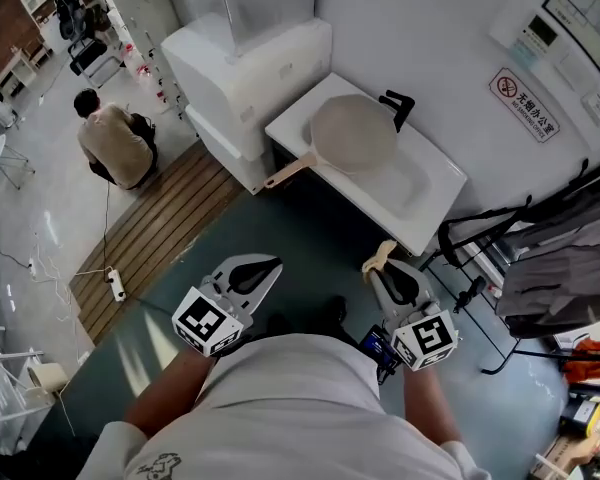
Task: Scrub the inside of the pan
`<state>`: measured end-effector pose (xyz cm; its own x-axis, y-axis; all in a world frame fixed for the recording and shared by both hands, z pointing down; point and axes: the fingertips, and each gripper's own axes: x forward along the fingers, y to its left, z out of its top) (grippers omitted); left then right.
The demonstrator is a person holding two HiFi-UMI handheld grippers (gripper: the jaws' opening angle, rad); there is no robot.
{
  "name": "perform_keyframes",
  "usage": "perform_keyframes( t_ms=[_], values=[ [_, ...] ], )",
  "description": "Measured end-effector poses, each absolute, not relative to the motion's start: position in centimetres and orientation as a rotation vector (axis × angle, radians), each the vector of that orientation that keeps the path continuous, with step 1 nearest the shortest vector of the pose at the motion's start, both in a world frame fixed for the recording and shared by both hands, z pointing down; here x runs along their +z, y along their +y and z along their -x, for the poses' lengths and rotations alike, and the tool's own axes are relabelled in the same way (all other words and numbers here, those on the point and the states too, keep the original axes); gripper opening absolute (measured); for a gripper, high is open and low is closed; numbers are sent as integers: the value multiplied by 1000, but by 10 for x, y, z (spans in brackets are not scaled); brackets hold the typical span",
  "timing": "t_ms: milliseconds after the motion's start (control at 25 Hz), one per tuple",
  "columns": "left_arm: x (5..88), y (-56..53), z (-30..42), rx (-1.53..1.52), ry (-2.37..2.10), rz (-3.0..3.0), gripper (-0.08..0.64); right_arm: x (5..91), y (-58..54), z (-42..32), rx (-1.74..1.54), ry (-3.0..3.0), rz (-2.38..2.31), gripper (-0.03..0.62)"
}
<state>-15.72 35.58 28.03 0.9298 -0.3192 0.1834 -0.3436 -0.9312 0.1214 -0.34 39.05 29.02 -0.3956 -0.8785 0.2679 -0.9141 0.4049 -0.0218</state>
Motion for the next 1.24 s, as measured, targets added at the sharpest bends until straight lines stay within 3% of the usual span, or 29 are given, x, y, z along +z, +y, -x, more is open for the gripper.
perform_keyframes(
  t_ms=[480,1240],
  values=[
    [260,368,222,171,-455,-2951,-2,277,410,87,233,-2468,-1615,77],
    [250,366,236,80,-421,-2952,-2,256,404,112,185,-2450,-1584,77]
  ],
)
